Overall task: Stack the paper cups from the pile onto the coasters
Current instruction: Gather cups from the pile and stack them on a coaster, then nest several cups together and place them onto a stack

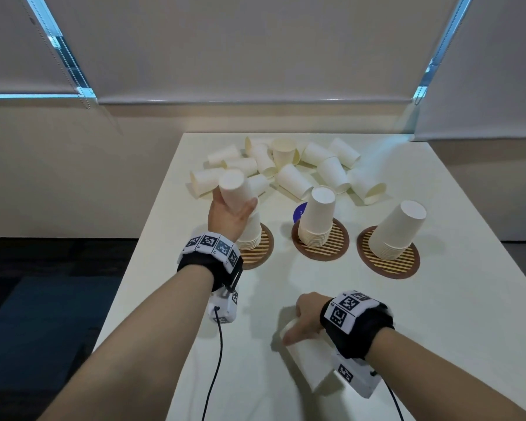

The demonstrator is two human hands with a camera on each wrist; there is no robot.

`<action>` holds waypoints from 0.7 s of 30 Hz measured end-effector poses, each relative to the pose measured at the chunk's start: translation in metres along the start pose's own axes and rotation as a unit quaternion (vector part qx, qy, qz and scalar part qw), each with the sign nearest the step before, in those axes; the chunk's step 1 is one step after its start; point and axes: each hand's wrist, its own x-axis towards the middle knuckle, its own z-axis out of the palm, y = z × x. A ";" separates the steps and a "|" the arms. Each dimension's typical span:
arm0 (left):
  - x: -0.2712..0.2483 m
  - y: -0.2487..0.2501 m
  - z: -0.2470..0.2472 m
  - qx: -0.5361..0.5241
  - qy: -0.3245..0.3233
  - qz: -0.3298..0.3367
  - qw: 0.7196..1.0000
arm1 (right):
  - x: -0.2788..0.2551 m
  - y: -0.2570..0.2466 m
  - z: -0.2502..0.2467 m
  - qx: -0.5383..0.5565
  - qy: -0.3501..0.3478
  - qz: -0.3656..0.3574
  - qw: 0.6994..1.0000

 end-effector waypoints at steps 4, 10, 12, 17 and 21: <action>0.000 -0.017 0.005 0.066 -0.064 -0.048 0.995 | 0.001 0.000 -0.005 0.018 0.020 -0.007 1.000; 0.013 -0.019 0.001 0.080 -0.093 -0.071 0.990 | -0.007 -0.004 -0.063 0.188 0.199 -0.078 0.959; 0.014 -0.002 -0.006 0.057 -0.046 0.021 0.997 | -0.013 -0.010 -0.089 0.293 0.303 -0.120 0.899; 0.007 0.048 -0.017 -0.075 -0.111 0.176 0.975 | -0.026 -0.039 -0.144 0.417 0.453 -0.210 0.759; 0.019 0.062 -0.014 -0.049 -0.126 0.164 0.977 | -0.021 -0.060 -0.163 0.470 0.426 -0.253 0.731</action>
